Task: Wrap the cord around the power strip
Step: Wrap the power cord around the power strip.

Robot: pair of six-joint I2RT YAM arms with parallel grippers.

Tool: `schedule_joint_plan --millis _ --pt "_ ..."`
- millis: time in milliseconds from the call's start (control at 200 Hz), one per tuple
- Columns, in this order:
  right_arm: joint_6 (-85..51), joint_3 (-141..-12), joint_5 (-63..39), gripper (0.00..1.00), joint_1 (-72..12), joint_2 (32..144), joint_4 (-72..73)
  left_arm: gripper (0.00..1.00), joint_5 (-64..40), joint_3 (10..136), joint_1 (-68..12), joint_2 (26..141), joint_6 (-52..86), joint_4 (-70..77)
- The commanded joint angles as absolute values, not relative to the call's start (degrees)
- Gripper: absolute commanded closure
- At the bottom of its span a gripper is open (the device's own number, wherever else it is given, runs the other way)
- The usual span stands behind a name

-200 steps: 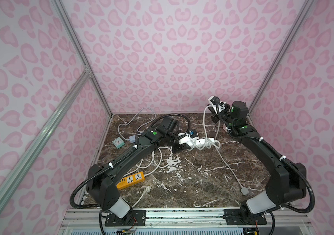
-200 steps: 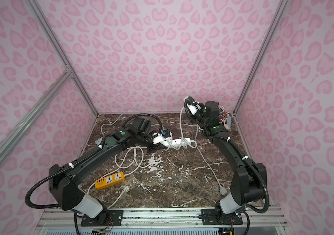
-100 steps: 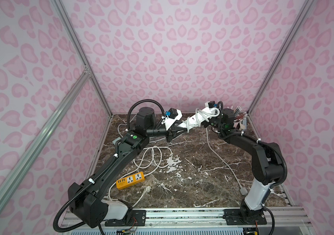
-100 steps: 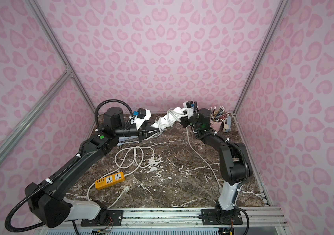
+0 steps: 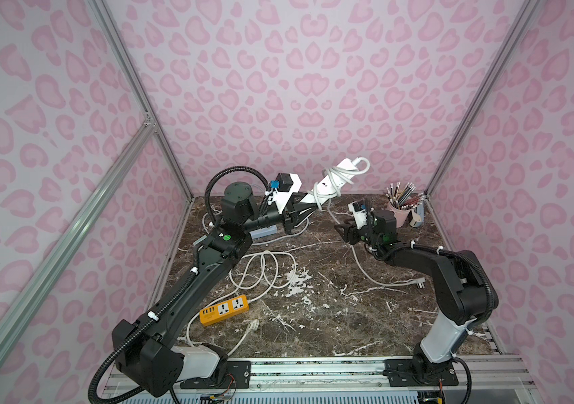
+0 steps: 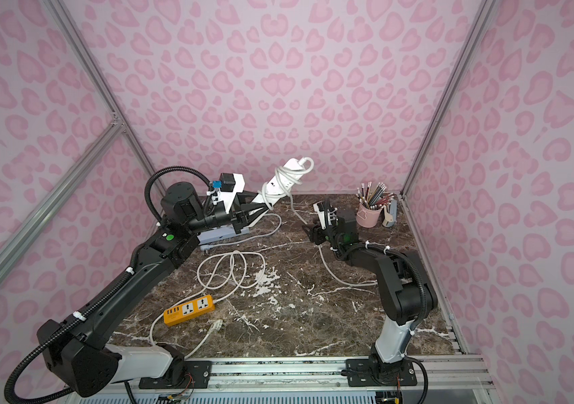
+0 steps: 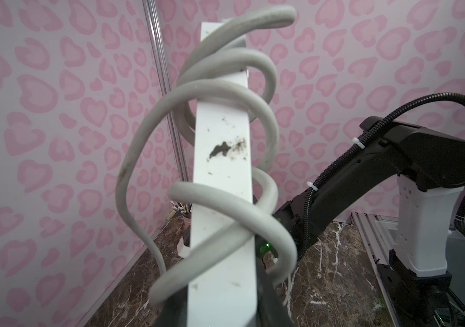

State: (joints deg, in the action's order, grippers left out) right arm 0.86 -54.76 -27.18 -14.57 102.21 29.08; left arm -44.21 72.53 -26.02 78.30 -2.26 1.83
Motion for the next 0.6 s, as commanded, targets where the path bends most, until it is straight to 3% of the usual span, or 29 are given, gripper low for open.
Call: schedule_joint_plan --millis 0,105,230,410,595 --pt "6.59 -58.08 -21.05 0.56 -16.39 103.84 22.78 0.97 -42.35 73.30 -25.77 78.74 -0.88 8.41" --pt "9.25 -60.09 -16.49 0.83 -18.44 104.71 19.75 0.97 -38.25 75.42 -24.37 79.44 -0.47 6.95" --pt "14.57 -57.96 -9.98 1.00 -20.94 102.26 19.25 0.97 -31.41 77.99 -19.23 81.41 0.74 1.39" --pt "22.11 -50.87 0.63 1.00 -25.39 93.59 21.01 0.97 -11.49 84.87 -13.77 89.64 -6.22 -14.05" --pt "36.05 -41.94 8.02 1.00 -33.04 79.41 24.07 0.97 7.31 84.51 -13.61 96.40 -16.00 -15.21"
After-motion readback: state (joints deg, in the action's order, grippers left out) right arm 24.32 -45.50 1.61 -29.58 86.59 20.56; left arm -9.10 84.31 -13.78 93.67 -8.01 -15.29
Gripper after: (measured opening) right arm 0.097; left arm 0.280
